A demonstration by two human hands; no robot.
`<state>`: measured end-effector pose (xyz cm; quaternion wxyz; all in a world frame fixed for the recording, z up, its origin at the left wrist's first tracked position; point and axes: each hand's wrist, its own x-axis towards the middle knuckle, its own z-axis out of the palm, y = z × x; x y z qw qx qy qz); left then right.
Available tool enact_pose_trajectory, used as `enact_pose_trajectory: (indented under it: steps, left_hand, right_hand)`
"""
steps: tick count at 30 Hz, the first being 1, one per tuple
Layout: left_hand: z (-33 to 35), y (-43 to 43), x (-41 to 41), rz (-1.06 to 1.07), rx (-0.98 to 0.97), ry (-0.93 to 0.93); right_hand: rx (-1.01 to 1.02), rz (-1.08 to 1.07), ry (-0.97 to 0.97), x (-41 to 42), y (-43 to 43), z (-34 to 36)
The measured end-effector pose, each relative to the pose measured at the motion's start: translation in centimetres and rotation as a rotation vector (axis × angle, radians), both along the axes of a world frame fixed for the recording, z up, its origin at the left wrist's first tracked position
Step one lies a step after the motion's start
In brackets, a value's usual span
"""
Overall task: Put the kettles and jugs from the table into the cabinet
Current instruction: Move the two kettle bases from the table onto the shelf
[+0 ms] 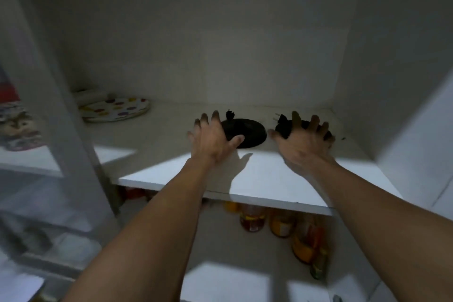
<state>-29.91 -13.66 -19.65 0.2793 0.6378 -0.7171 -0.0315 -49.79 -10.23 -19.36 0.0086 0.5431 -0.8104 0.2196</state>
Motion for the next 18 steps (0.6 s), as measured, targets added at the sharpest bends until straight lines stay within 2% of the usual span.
enact_pose_trajectory:
  steps: [4,8,12,18]
  left_hand:
    - [2.4,6.9,5.6,0.112,-0.04,-0.019]
    - [4.7,14.1,13.0,0.24,-0.132,-0.055]
    - [5.8,23.8,23.0,0.467,-0.197,-0.081]
    - [6.2,39.0,36.9,0.88,-0.159,-0.115]
  right_hand:
    - [-0.116,0.148,0.024,7.8,3.2,2.3]
    - [-0.204,0.363,-0.036,17.4,7.9,4.2]
    - [-0.229,0.632,-0.064,28.8,14.4,4.5]
    - [-0.213,1.008,-0.067,44.3,24.2,4.1]
